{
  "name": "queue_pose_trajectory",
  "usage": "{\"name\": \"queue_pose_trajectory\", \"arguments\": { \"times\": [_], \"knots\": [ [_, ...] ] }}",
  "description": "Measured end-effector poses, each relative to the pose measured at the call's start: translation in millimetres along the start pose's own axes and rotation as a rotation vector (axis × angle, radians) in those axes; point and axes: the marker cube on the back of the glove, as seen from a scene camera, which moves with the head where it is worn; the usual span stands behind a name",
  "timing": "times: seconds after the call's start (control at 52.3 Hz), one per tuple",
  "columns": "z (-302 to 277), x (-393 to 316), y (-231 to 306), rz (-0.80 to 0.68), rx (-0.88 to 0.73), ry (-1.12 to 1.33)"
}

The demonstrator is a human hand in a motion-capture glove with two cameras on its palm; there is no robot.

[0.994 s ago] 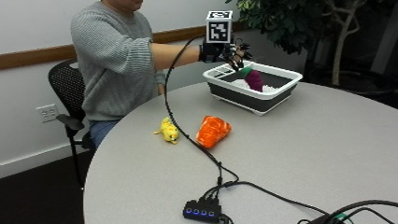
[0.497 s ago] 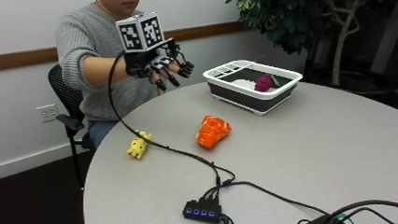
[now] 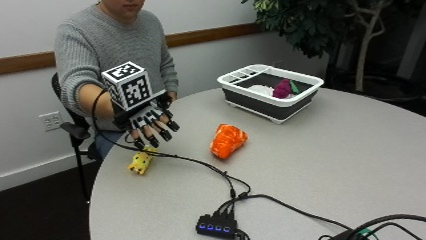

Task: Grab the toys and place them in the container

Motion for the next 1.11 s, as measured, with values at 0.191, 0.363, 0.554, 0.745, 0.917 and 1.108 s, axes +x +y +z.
{"name": "queue_pose_trajectory", "arguments": {
  "times": [0.191,0.363,0.554,0.745,0.917,1.108],
  "knots": [
    [18,14,6,0.03,-0.025,0.008],
    [24,-33,-11,-0.117,-0.015,0.016],
    [51,-119,-55,-0.285,-0.132,0.053],
    [116,-172,-85,-0.28,-0.26,0.136],
    [145,-175,-87,-0.263,-0.244,0.092],
    [141,-170,-84,-0.248,-0.109,0.094]
  ]
}}
